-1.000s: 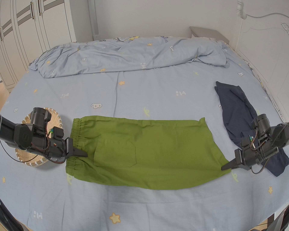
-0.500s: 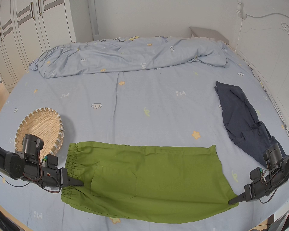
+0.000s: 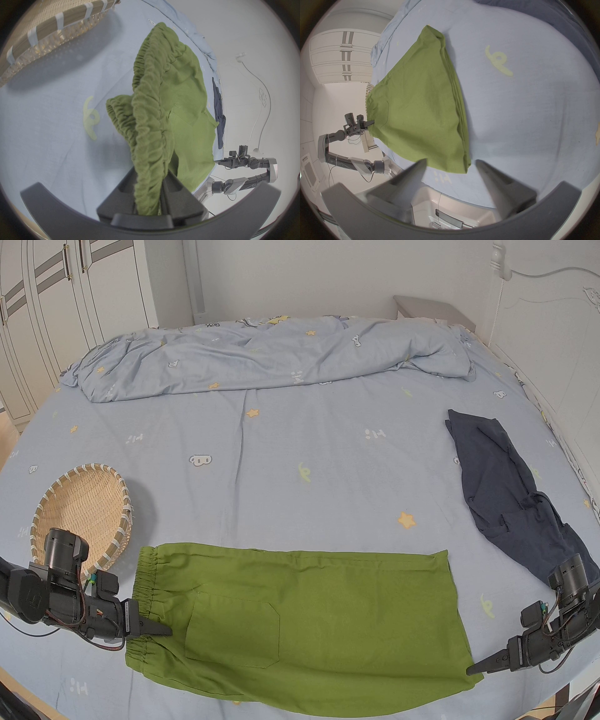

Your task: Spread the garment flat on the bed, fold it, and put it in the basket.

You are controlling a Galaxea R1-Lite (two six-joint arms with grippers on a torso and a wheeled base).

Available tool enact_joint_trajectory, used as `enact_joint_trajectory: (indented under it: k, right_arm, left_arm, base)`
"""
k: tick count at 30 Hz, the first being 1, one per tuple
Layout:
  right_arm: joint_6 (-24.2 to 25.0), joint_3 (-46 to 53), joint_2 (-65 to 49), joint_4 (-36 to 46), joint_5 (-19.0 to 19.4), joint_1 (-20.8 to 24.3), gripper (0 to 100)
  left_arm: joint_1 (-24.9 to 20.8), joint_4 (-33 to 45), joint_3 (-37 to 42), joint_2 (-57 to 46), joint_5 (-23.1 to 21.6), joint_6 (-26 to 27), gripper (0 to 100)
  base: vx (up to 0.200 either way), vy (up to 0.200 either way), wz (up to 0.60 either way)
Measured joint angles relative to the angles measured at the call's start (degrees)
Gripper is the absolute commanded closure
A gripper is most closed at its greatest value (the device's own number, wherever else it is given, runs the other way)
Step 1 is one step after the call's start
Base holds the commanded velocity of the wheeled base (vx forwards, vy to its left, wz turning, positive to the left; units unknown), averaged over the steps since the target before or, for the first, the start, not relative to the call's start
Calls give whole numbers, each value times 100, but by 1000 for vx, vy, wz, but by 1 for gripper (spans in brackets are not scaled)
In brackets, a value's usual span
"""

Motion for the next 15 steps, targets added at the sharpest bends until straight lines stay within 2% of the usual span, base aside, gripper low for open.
enact_joint_trajectory:
  k: [6,11,15]
  right_arm:
    - [143,-422,-155,50,-13,-113,0]
    - [400,-1304,-312,299,-21,-134,0]
    - [572,-2074,-400,586,-16,-49,0]
  left_arm:
    - [5,319,-100,-239,0,0,100]
    - [113,1173,-422,-562,10,99,100]
    - [505,2037,-835,-790,16,571,100]
  base:
    - [0,0,0]
    - [0,0,0]
    - [0,0,0]
